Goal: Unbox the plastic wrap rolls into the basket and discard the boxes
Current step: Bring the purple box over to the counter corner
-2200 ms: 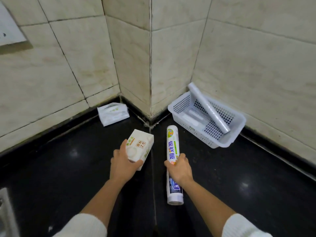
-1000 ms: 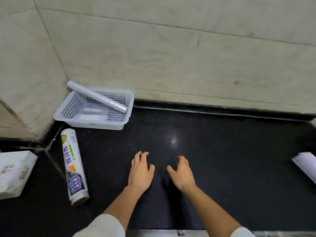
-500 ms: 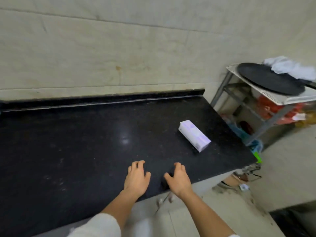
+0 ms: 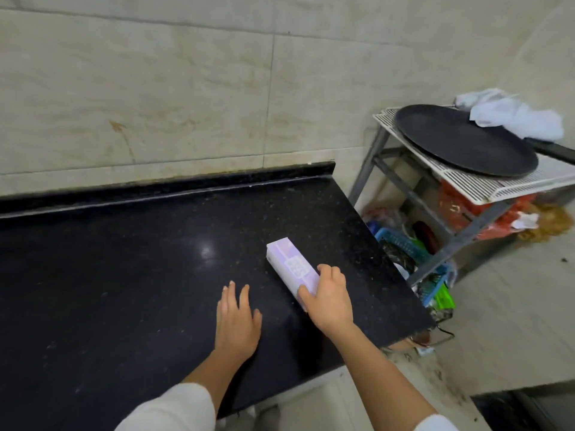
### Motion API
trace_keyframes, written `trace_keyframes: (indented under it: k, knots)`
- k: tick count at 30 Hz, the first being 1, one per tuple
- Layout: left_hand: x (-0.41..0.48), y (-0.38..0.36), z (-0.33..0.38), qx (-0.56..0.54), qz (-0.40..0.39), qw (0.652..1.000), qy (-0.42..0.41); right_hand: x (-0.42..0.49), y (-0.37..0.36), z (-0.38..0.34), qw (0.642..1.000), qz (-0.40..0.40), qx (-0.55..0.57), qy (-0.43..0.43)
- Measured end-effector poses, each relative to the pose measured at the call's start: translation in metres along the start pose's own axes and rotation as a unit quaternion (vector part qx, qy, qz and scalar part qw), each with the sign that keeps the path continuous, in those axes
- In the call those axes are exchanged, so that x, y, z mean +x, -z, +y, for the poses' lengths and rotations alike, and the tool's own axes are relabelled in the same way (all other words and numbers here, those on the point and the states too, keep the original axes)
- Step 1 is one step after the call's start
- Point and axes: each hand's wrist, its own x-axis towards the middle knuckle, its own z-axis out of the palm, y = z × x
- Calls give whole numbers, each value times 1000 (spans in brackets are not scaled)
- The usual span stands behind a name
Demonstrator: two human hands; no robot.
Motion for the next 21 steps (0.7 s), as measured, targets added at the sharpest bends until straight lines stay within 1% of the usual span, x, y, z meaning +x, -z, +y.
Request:
trace_keyframes:
  k: [3,5,7,10,14,18,21]
  knots:
    - [16,-17,6,29,-2,999,28,27,0,0,998,-37,-50,19]
    - [19,-26,8,62,13,997,50,40,-5,1,994,-68,-74,39]
    - [17,-30,11,90,29,994,55,50,-11,3,990,-102,-84,45]
    - [15,-29,13,110,40,992,54,59,-20,5,986,-146,-69,47]
    - [16,-28,15,115,39,991,61,59,-28,10,986,-158,-35,46]
    - [18,-28,14,122,13,989,82,60,-30,14,985,-159,-39,61]
    - [17,-25,14,96,-10,991,92,58,-30,16,983,-160,-38,83]
